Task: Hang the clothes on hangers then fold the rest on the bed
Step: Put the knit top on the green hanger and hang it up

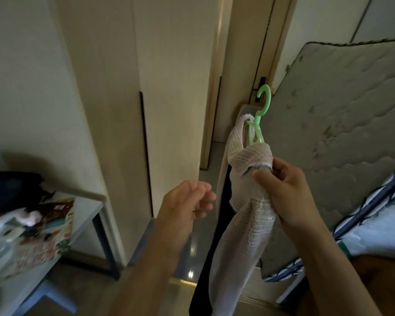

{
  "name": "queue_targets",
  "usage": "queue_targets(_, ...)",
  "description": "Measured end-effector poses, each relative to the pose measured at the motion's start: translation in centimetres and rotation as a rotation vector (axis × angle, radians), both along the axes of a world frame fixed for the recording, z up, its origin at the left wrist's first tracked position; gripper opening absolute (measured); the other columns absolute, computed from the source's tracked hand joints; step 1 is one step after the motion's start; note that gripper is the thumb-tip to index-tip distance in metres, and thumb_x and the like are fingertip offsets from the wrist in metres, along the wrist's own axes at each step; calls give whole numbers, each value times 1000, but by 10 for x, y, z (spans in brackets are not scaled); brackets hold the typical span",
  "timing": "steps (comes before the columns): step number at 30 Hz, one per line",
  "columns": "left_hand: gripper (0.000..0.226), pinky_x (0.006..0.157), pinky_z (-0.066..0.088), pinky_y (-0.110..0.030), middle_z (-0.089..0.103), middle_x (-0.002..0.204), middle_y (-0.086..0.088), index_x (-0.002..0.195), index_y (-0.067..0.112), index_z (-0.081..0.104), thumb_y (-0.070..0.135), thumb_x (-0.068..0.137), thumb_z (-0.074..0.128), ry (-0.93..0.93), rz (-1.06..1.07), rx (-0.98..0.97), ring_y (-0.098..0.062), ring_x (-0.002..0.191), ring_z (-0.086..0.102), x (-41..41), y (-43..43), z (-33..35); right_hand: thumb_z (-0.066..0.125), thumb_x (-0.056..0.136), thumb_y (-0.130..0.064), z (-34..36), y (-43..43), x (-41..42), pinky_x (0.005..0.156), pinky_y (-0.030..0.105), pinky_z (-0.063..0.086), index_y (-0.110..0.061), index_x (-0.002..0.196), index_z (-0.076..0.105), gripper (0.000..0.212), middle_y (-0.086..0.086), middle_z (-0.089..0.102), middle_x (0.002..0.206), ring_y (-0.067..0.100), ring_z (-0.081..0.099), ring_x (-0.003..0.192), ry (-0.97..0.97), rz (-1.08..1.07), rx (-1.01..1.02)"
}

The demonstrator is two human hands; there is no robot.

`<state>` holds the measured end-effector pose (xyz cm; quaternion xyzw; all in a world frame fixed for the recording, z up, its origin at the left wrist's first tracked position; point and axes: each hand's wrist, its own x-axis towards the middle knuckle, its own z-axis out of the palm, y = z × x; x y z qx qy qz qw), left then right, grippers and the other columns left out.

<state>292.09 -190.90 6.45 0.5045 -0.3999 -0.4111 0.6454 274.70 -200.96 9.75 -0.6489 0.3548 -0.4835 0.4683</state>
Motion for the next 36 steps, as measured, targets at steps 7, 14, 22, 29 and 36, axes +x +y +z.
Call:
queue_targets(7, 32, 73, 52, -25, 75, 90, -4, 97, 13, 70, 35, 82, 53, -33, -85, -33, -14, 81, 65, 37, -144, 6, 63, 85, -14, 2, -139, 53, 64, 42, 49, 10, 101, 62, 29, 37, 59, 93, 31, 59, 74, -47, 1, -63)
queue_targets(14, 19, 79, 49, -35, 75, 86, 0, 91, 19, 72, 17, 100, 55, -97, -33, -66, -14, 81, 66, 58, -299, 22, 62, 85, -11, 3, -295, 82, 62, 41, 42, 6, 97, 64, 22, 30, 59, 80, 27, 54, 68, -67, 51, -63)
queue_targets(22, 22, 75, 48, -31, 74, 82, 2, 91, 14, 69, 32, 82, 61, -122, -12, -140, -11, 78, 64, 82, -461, 59, 59, 91, 1, 24, -456, 115, 62, 39, 46, 10, 97, 61, 11, 16, 60, 78, 27, 56, 69, -62, 100, -80)
queue_targets(29, 17, 85, 51, -39, 74, 93, 4, 91, 22, 71, 22, 99, 56, -191, -35, -199, -14, 91, 65, 113, -590, 65, 63, 89, -5, 30, -579, 146, 70, 47, 47, 10, 105, 62, 22, 35, 62, 89, 34, 60, 74, -53, 111, -84)
queue_targets(36, 10, 84, 49, -34, 71, 91, 13, 98, 19, 69, 21, 98, 59, -129, -75, -191, -2, 87, 63, 131, -703, 67, 64, 87, -10, 39, -694, 174, 72, 44, 46, 9, 104, 63, 26, 23, 63, 84, 31, 59, 75, -51, 79, -71)
